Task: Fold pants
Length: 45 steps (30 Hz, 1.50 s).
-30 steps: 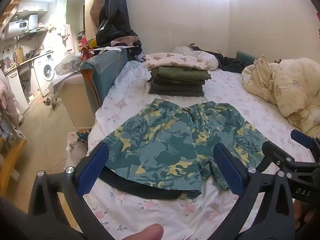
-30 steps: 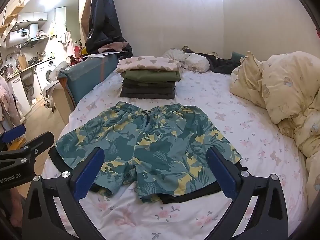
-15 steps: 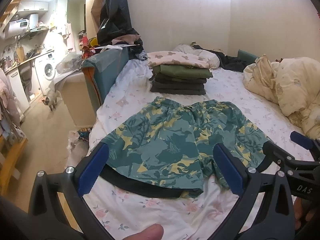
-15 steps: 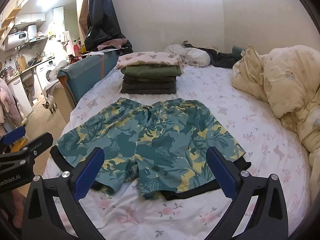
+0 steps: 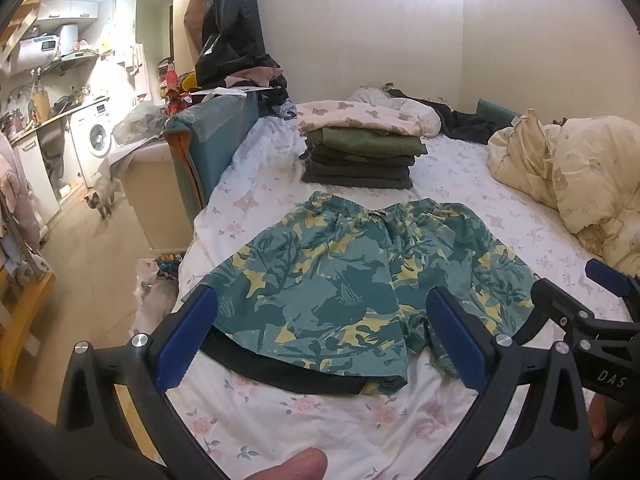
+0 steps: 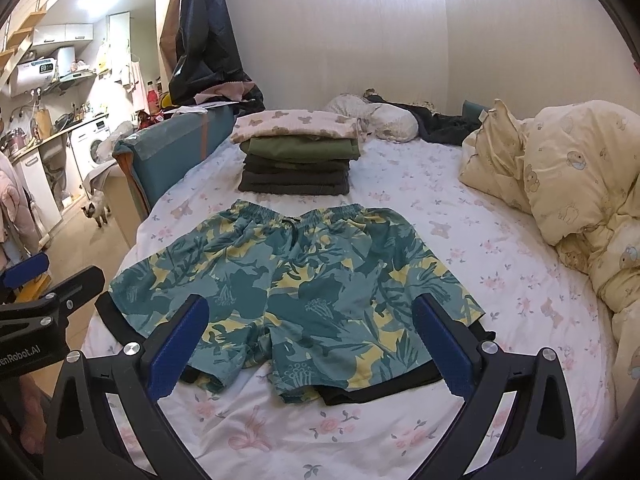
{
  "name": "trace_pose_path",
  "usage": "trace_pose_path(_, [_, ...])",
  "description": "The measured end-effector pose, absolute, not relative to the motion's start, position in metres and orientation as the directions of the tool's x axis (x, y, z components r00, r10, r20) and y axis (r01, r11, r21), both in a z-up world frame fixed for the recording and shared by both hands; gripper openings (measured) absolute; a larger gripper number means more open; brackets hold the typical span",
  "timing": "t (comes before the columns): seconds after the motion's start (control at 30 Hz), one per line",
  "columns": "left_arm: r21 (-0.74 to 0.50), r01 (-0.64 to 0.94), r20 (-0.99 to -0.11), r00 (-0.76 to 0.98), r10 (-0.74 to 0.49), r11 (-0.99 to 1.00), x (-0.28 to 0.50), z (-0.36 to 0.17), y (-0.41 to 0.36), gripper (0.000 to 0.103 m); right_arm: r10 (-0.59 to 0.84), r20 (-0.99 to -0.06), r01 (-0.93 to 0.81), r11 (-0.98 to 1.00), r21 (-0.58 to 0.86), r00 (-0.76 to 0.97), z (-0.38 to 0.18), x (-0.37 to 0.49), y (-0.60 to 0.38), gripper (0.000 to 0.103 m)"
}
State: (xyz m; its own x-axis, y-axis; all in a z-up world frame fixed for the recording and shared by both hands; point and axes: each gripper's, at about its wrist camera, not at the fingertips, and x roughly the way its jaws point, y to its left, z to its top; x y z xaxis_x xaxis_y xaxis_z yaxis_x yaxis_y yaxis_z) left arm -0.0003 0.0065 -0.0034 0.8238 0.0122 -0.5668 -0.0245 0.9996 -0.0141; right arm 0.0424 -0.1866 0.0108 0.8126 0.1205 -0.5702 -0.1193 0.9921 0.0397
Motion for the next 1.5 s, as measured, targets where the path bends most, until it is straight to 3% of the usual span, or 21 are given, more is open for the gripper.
trace_pose_path(1.5, [0.000, -0.019, -0.575, 0.818, 0.016, 1.000, 0.0017, -0.0034, 0.0049, 0.102, 0.116, -0.560, -0.110, 0.993, 0.045, 0.820, 0.0157, 0.0432, -0.1910, 0.103])
